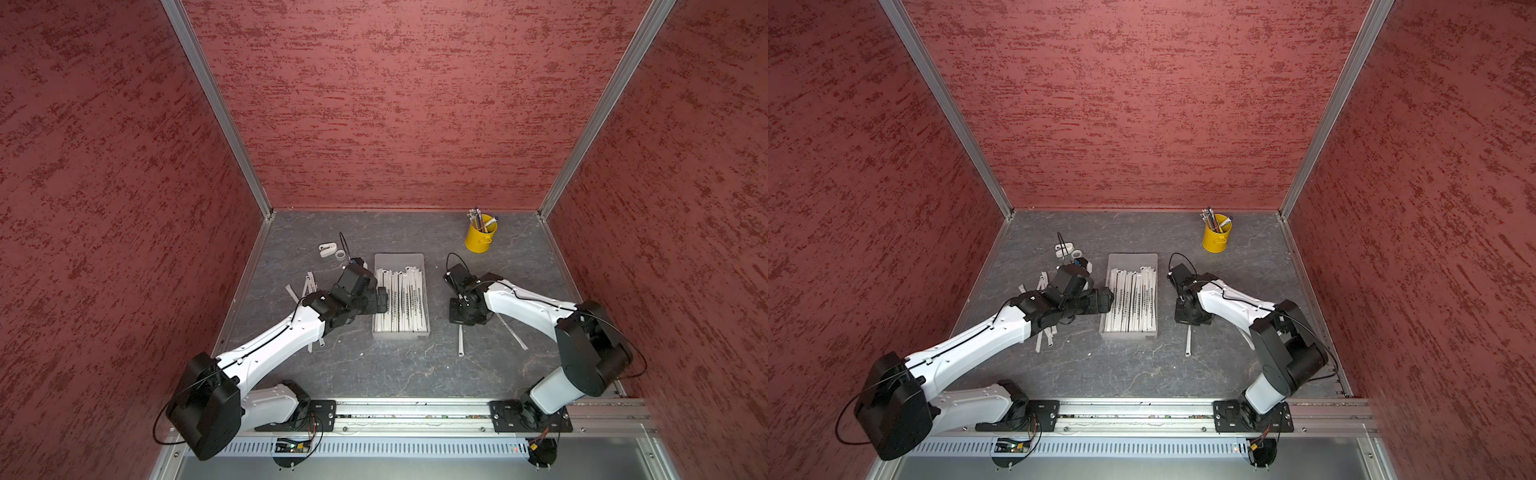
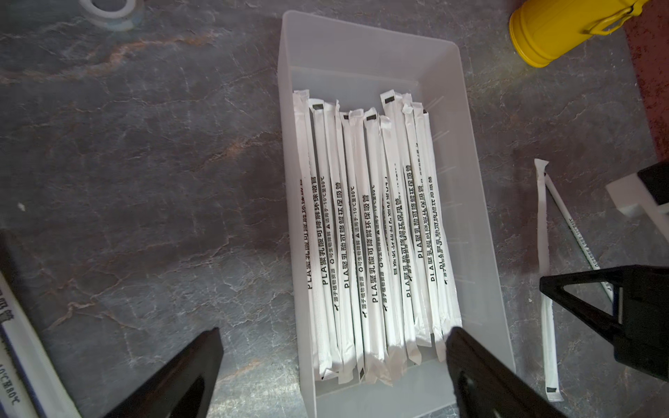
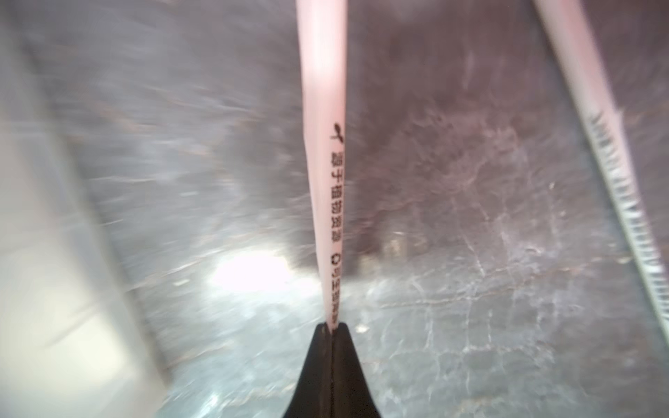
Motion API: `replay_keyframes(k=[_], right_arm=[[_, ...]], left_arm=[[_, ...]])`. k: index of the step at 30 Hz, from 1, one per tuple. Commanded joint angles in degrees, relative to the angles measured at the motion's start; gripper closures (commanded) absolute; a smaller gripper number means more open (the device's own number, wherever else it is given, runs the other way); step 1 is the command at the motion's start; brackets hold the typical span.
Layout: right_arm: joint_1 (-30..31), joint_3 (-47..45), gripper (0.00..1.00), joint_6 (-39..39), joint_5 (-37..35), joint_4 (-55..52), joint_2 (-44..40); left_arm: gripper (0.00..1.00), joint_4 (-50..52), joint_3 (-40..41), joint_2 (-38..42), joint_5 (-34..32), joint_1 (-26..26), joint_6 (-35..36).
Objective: Put the straws into the storage box
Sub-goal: Pick up the straw from the center of the board, then place the straw in the storage box.
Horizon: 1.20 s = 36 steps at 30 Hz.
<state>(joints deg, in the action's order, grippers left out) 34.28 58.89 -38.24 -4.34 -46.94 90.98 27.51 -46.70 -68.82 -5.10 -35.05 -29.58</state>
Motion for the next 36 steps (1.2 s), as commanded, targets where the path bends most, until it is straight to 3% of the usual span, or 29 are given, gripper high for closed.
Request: replay_keyframes(k=[1, 4, 9, 15, 21, 26, 30, 36], right_arm=[[2.99, 8.30, 0.96, 0.27, -2.53, -4.86, -3.00], [6.78, 14.73, 0.96, -1.48, -0.06, -3.83, -0.75], [11.62, 25.17, 0.96, -5.28, 5.08, 3.87, 9.89], [12.67, 34.75, 0.96, -7.26, 5.29, 7.10, 22.52], [13.68, 38.08, 0.96, -8.82, 8.82, 8.61, 29.62], [14.23, 38.12, 0.96, -10.40, 8.65, 8.75, 31.83], [14.23, 38.84, 0.89, -9.52, 8.43, 6.65, 32.15], [12.74, 36.79, 0.78, -5.94, 7.33, 3.02, 22.06]], left_arm=[[0.01, 1.37, 1.01, 3.24, -1.31, 2.13, 1.41], [0.01, 1.93, 1.50, 4.71, -1.24, 3.47, 1.72], [0.01, 2.42, 1.51, 3.92, -0.08, 3.90, 0.65], [0.02, 3.57, 2.18, 3.32, 1.41, 5.41, -1.61], [0.02, 2.49, 3.35, 3.77, 2.66, 6.07, -1.79], [0.02, 1.89, 3.50, 3.51, 3.08, 6.04, -2.11], [0.02, 1.93, 3.33, 3.59, 3.08, 6.04, -2.07], [0.02, 2.98, 1.12, 4.47, 2.38, 6.00, -1.15]])
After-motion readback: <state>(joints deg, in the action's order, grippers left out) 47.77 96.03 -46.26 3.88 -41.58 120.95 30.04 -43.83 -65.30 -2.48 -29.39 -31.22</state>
